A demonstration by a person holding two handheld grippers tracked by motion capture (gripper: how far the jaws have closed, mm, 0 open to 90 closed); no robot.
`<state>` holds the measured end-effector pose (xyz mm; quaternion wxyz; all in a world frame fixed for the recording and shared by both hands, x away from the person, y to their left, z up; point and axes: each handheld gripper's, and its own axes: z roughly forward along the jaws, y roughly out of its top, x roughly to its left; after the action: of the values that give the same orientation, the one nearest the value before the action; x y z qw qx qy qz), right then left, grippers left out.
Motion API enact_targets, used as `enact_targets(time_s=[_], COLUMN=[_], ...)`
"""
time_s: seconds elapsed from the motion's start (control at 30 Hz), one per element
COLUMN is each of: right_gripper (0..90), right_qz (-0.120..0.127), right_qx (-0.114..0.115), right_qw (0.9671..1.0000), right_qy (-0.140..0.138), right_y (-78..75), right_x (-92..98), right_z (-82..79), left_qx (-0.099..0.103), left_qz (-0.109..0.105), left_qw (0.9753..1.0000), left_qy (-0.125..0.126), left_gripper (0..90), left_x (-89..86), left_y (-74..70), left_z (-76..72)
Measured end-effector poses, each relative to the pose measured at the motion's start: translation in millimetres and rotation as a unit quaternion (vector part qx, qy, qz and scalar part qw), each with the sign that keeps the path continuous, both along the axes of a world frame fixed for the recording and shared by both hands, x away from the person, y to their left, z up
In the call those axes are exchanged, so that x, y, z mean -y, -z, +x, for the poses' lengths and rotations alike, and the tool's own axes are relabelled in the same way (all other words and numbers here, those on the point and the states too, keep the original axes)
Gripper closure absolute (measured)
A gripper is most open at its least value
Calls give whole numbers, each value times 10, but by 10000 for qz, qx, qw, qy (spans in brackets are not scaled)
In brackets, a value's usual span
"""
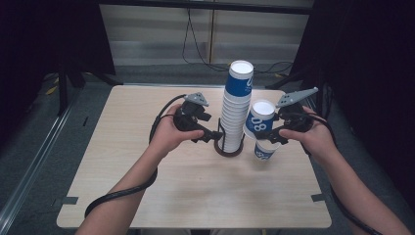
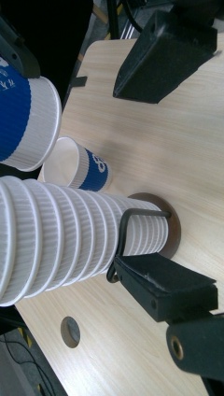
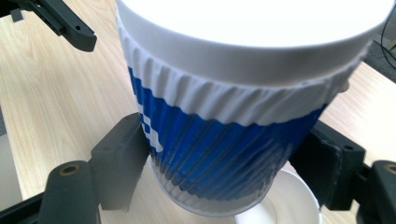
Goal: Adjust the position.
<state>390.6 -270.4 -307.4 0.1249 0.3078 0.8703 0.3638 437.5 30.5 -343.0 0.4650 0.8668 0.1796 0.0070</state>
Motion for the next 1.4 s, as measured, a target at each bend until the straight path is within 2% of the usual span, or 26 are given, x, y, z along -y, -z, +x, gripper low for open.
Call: enact_targets(time_s=[0.47, 0.63, 0.67, 0.83, 0.87, 1.17, 1.27, 1.4], right_gripper=[228, 228, 228, 228, 228, 229, 229, 230], right_qz=[-131, -302, -373, -453, -493, -686, -799, -900], right_qx=[-119, -199, -221, -256, -285, -395, -481, -548], right_qw=[9996, 9990, 9985, 9978, 9974, 9947, 9928, 9908], right_qy=[-205, -270, -327, -406, -441, -659, -753, -849], right_y=[143, 167, 182, 207, 221, 299, 338, 375], right_x=[-112, -142, -159, -194, -212, -287, -329, -367], right_z=[-25, -36, -37, -45, -52, -65, -66, -70], left_qx=[-4, -15, -54, -44, -13, -30, -35, -18], left_qz=[70, 35, 30, 4, 58, 36, 122, 114], left_qw=[10000, 10000, 9999, 9999, 9998, 9992, 9987, 9984], left_qy=[37, 67, 133, 163, 205, 392, 498, 549], left_gripper=[161, 159, 159, 158, 158, 158, 158, 158], left_x=[-61, -50, -42, -34, -39, 25, 55, 66], left_y=[55, 67, 68, 68, 61, 88, 82, 74], left_z=[-42, -61, -75, -99, -108, -161, -180, -199])
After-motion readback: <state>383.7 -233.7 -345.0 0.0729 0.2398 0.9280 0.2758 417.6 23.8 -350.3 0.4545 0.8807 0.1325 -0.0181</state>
